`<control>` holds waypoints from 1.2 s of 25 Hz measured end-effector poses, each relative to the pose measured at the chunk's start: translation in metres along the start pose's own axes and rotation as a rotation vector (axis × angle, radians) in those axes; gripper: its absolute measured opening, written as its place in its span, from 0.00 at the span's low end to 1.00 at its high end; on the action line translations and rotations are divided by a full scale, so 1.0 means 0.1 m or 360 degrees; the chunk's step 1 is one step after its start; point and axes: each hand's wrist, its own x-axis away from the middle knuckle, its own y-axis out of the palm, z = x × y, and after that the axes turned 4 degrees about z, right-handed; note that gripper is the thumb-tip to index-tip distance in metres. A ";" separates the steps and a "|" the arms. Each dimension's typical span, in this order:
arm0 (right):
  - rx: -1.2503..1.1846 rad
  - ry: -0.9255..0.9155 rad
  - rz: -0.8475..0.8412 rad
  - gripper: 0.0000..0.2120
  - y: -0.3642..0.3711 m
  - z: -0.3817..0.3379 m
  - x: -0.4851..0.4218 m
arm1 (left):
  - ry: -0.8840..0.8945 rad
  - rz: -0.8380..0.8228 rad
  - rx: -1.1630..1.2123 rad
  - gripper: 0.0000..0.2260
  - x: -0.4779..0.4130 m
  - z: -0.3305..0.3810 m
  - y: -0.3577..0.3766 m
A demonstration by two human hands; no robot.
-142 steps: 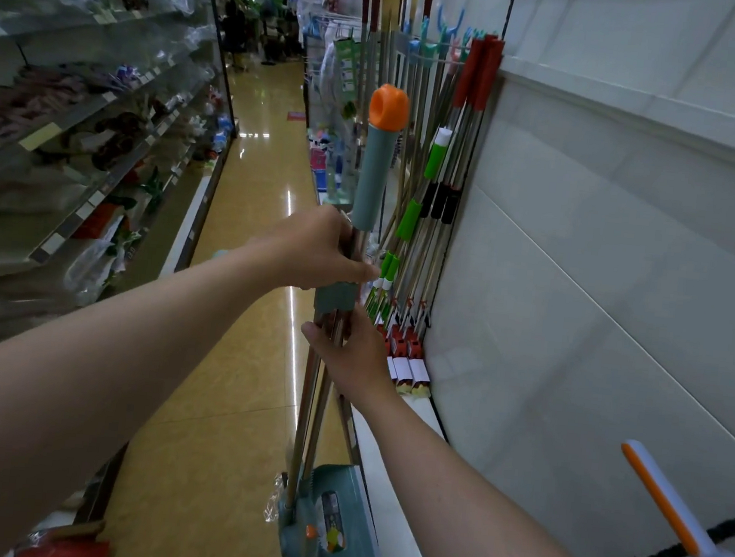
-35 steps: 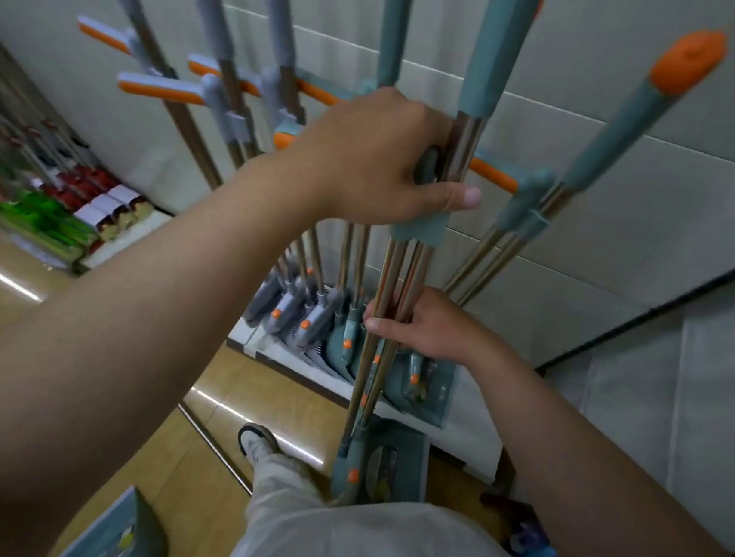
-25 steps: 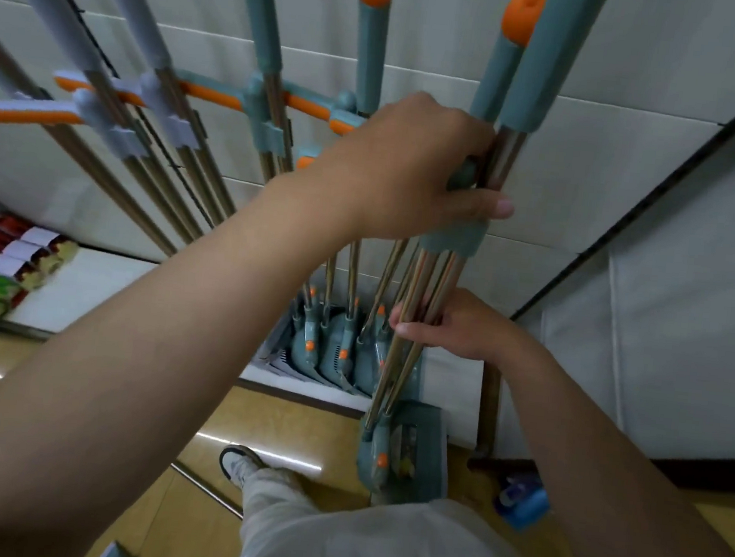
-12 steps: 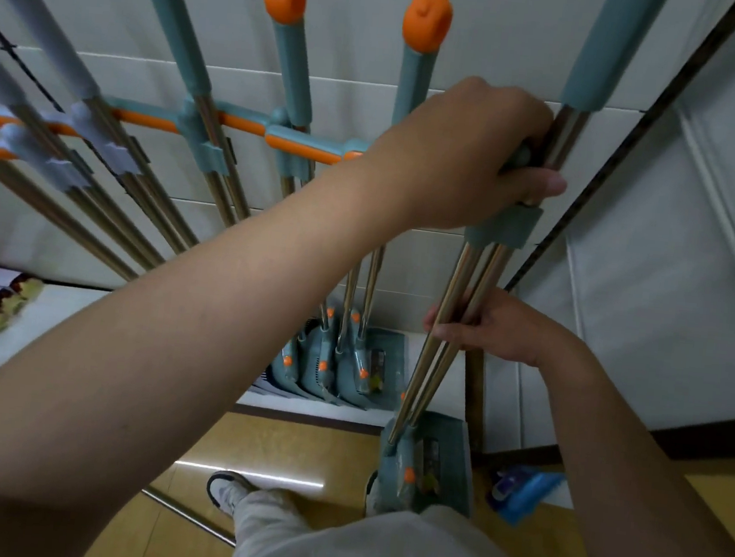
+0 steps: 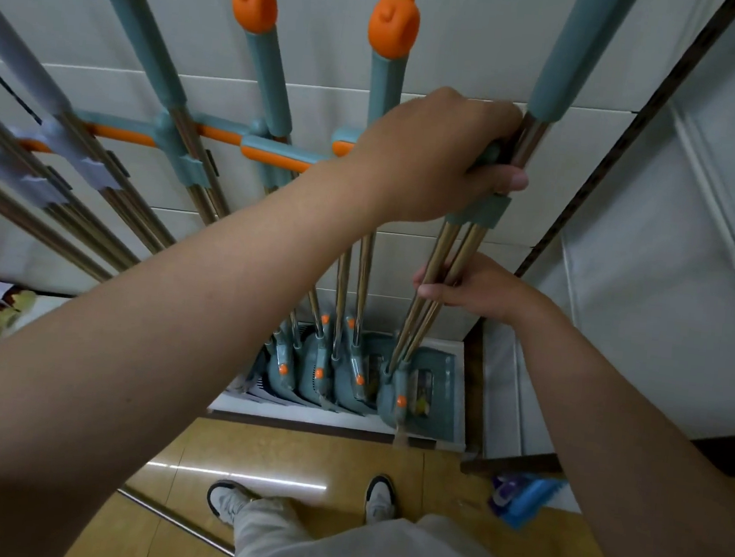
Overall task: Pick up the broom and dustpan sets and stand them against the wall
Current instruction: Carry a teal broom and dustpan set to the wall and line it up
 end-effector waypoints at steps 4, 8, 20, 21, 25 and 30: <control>-0.0073 0.0067 0.0047 0.07 0.12 0.07 -0.22 | -0.0034 -0.0047 -0.0117 0.15 0.04 -0.14 0.09; -0.0255 0.0235 0.0221 0.07 0.50 0.21 -0.27 | -0.0122 -0.0313 -0.0189 0.15 0.13 -0.18 0.27; -0.0060 0.0710 0.0429 0.10 1.06 0.25 -0.56 | -0.0262 -0.0175 -0.0154 0.14 0.38 -0.28 0.23; -0.0049 0.0699 0.0423 0.08 1.09 0.25 -0.57 | -0.0277 -0.0163 -0.0155 0.15 0.40 -0.33 0.21; -0.0030 0.0703 0.0374 0.03 1.18 0.24 -0.64 | -0.0305 -0.0177 -0.0112 0.15 0.48 -0.55 0.25; -0.0031 0.0672 0.0385 0.03 1.18 0.25 -0.73 | -0.0247 0.0188 -0.0011 0.17 0.54 -0.66 0.37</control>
